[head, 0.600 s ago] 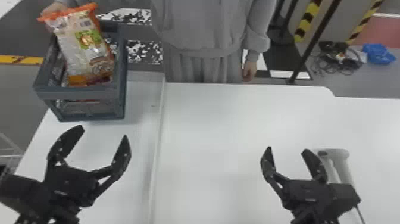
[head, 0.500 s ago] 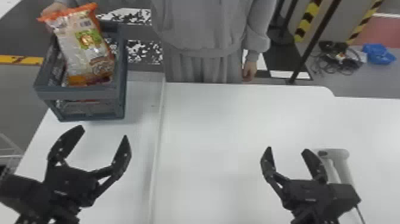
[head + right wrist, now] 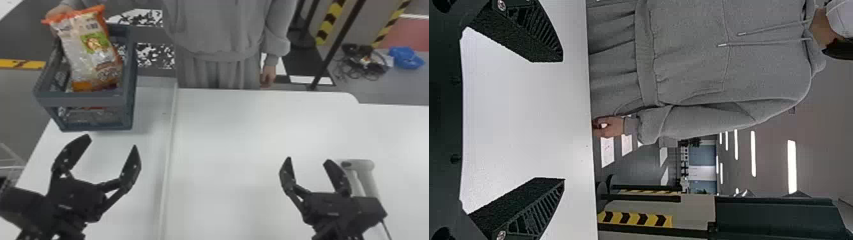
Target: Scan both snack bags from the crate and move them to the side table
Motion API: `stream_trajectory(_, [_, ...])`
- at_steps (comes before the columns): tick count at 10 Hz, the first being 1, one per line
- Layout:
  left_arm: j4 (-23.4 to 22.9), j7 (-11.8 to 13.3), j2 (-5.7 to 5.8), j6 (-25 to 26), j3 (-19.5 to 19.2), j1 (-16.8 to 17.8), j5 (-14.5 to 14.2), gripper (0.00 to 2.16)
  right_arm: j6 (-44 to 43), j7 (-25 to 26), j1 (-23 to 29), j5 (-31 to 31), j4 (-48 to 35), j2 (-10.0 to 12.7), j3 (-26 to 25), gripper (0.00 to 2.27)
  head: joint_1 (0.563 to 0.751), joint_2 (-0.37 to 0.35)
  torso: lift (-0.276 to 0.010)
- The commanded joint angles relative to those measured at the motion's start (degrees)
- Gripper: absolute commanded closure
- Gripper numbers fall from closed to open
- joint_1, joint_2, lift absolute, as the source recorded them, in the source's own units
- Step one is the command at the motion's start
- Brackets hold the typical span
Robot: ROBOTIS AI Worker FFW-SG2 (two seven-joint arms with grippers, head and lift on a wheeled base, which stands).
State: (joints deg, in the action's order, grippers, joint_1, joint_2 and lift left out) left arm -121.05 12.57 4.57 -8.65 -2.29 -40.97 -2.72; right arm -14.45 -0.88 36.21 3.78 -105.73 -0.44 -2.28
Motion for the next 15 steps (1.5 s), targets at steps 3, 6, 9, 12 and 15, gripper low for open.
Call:
stream_trajectory(3, [0.0,0.3,0.09,-0.2,0.0,0.0,-0.1,0.08,0.0,0.1,0.0,0.0,0.0,0.0,0.1,0.07,0.695,-0.073,-0.075])
stream_trajectory(6, [-0.2,0.5,0.09,-0.4,-0.2,-0.1,-1.8,0.08,0.0,0.1,0.0,0.0,0.0,-0.1,0.0,0.07,0.695,-0.076,-0.075])
stream_trajectory(9, [-0.7,0.6,0.18,-0.2,-1.1,-0.6,-3.4,0.08,0.0,0.0,0.0,0.0,0.0,-0.2,0.2,0.07,0.695,-0.068,-0.075])
stream_trajectory(12, [-1.2,-0.8,0.09,3.9,-3.1,1.2,-3.5,0.10,0.2,0.0,0.1,0.0,0.0,-0.4,0.3,0.07,0.695,-0.042,-0.075])
stream_trajectory(15, [-3.1,-1.1,0.18,19.3,-6.4,7.1,-5.0,0.20,0.2,0.0,0.1,0.0,0.0,-0.7,0.6,0.07,0.695,-0.001,-0.075])
